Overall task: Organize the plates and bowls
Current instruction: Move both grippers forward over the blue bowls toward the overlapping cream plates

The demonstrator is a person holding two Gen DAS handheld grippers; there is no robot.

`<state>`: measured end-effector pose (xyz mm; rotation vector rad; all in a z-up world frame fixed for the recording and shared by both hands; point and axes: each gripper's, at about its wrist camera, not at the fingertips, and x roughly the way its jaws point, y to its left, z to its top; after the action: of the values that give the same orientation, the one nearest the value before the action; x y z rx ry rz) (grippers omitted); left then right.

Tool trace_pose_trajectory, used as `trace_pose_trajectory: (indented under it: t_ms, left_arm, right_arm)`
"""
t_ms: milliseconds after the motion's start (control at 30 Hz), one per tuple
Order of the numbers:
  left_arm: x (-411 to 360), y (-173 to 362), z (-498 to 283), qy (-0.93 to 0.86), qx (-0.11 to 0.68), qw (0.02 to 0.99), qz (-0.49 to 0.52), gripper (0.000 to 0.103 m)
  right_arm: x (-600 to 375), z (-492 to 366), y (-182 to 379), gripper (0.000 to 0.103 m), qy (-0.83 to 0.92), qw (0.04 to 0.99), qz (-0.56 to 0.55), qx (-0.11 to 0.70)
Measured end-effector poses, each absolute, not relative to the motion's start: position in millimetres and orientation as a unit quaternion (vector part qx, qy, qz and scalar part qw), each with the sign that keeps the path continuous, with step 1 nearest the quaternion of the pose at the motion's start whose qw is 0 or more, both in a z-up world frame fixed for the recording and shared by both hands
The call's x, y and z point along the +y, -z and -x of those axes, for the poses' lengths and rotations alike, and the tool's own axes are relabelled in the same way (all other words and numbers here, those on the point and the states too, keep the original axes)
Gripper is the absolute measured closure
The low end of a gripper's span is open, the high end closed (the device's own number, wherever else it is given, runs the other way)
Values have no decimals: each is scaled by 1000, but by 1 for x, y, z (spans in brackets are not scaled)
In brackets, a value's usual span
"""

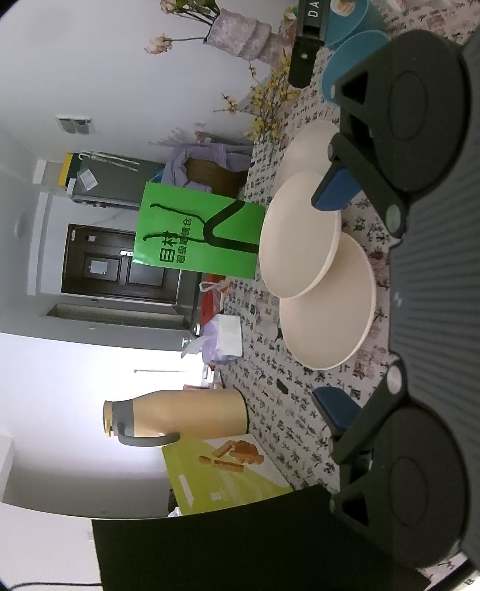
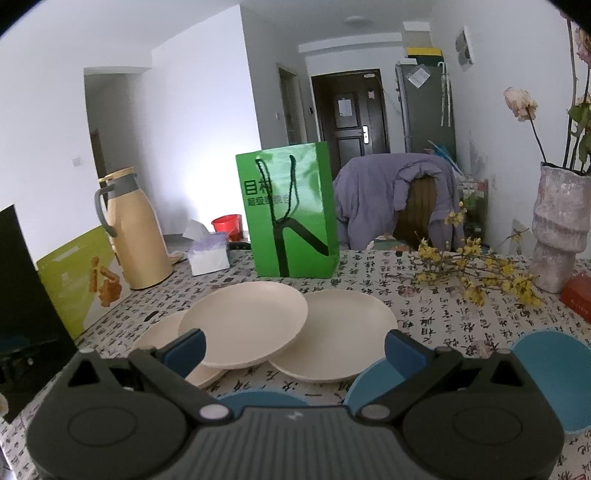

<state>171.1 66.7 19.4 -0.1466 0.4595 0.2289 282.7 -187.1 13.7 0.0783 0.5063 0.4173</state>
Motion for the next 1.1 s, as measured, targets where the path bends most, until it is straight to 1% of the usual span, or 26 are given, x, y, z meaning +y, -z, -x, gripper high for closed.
trace_pose_trajectory:
  t_ms: [400, 600, 1100]
  left_arm:
    - [66, -20, -214, -114, 227, 965, 73, 0]
    - [67, -21, -237, -109, 231, 964, 78, 0]
    - [81, -34, -290, -113, 226, 963, 93, 0]
  right_arm:
    - [-194, -327, -10, 0, -217, 938, -68, 260]
    - [-189, -344, -12, 0, -224, 940, -58, 253]
    - [-171, -398, -26, 0, -231, 936, -38, 264]
